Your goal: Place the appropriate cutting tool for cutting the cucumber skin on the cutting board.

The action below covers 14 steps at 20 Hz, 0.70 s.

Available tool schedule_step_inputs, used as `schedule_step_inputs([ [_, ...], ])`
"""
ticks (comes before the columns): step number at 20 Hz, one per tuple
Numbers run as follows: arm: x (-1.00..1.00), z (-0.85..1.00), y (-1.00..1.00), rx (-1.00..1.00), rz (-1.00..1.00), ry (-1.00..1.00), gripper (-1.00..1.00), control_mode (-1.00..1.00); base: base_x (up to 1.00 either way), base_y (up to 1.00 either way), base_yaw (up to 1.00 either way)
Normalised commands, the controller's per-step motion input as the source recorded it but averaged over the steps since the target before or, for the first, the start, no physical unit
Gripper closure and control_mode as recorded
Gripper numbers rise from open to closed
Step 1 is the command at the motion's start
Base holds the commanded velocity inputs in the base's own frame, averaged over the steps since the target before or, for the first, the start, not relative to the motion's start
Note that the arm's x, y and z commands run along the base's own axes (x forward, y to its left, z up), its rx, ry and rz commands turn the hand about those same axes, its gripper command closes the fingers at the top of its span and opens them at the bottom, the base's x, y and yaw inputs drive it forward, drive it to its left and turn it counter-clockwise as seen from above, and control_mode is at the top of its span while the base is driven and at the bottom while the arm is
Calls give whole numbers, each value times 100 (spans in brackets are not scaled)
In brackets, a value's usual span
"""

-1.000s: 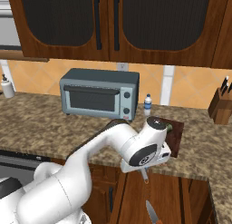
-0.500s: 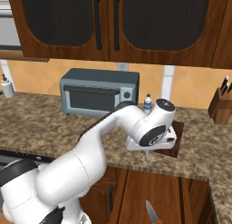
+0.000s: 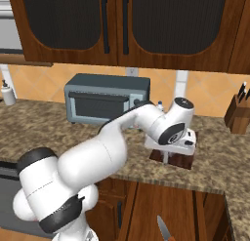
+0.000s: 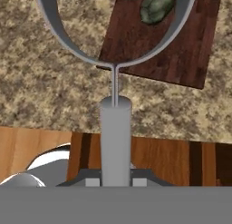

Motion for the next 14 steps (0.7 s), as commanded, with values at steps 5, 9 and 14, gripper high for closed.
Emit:
schedule_step_inputs([
  [5, 30, -2, -23, 0, -25, 0, 100, -100, 0, 0, 0],
  [9, 30, 0, -10, 1, -29, 0, 100, -100, 0, 0, 0],
  [14, 24, -23, -5, 1, -25, 2, 100, -100, 0, 0, 0],
])
